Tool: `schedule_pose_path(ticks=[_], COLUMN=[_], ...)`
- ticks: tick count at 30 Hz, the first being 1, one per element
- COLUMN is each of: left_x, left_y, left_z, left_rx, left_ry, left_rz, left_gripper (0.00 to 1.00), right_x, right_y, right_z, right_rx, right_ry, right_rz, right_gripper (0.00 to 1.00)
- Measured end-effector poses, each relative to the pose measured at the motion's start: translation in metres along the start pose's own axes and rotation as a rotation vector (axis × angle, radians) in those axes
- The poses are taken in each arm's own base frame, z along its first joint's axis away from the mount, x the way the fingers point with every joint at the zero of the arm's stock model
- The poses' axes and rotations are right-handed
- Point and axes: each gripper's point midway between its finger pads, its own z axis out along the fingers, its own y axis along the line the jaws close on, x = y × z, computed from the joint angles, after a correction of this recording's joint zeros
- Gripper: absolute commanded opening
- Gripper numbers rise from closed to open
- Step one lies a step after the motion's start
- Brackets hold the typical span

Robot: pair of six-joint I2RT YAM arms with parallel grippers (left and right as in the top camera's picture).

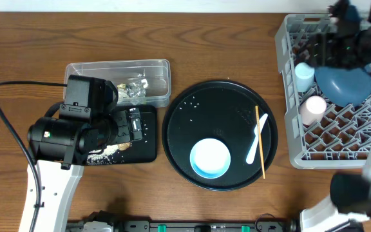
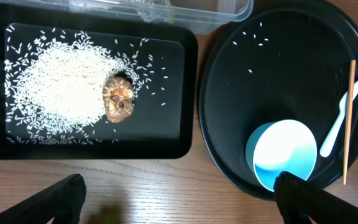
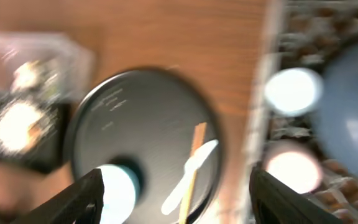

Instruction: Sort waste into correct bins and load items into the dishwasher rack

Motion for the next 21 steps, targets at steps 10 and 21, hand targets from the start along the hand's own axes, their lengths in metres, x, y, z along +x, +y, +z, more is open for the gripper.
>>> schedule_pose_path(ticks=[10, 21], left_x=[0.000, 0.000], left_y=[0.000, 0.000], left_z=[0.000, 0.000], left_rx=[0.000, 0.000], left_ry=[0.000, 0.000], left_rz=[0.000, 0.000], left_gripper=[0.98, 0.98], right_x=[0.054, 0.111], right_y=[0.109, 0.154], right_z=[0.035, 0.151], right_rx=[-0.170, -0.127], right_ry=[0.219, 0.324], right_rz=[-0.236, -0.396], right_gripper=[0.50, 0.57])
